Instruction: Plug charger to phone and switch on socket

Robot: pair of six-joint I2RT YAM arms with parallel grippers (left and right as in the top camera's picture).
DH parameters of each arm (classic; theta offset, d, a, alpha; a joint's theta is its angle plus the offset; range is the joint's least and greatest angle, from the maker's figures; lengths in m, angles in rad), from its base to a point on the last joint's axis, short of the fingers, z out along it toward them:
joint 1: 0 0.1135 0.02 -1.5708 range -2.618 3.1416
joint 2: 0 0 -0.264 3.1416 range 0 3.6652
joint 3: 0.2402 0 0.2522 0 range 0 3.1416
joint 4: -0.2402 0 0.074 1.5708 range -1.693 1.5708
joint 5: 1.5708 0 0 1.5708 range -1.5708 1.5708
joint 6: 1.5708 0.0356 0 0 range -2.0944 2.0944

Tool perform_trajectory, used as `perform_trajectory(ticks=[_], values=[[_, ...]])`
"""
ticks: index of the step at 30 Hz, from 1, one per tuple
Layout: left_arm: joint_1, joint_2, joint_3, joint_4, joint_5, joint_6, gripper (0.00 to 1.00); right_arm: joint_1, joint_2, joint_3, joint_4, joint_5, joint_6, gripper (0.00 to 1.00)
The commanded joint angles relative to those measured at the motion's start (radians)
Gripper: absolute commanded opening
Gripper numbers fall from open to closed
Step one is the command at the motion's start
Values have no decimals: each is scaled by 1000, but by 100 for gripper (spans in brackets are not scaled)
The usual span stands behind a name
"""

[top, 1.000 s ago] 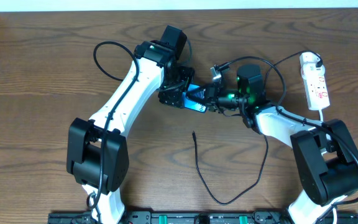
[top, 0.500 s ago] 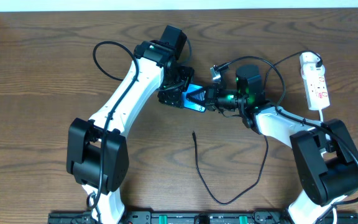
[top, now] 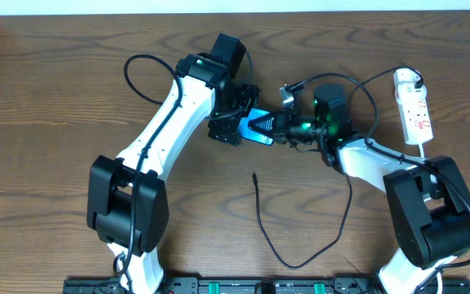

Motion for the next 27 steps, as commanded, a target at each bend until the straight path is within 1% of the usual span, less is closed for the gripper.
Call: perform_trajectory(ticks=[1, 3, 8, 13, 17, 19, 21, 25, 27], values=[[14, -51, 13, -10, -4, 74, 91, -66, 0, 16, 4, -17, 66, 1], [16, -61, 13, -7, -23, 90, 92, -91, 0, 16, 4, -17, 124, 1], [16, -88, 13, 2, -88, 94, 92, -127, 0, 16, 6, -26, 358, 1], [16, -95, 13, 80, -94, 123, 92, -125, 0, 16, 46, -62, 567, 1], [16, -95, 13, 136, -94, 122, 92, -125, 0, 16, 85, -106, 854, 1], [16, -95, 13, 153, -94, 122, 92, -126, 0, 16, 128, -118, 954, 1], [16, -95, 13, 172, -94, 121, 92, -126, 0, 16, 200, -118, 1008, 1], [16, -95, 13, 200, -95, 72, 92, -126, 0, 16, 353, -83, 1012, 2], [16, -95, 13, 213, -94, 51, 92, -126, 0, 16, 361, -79, 1012, 1]])
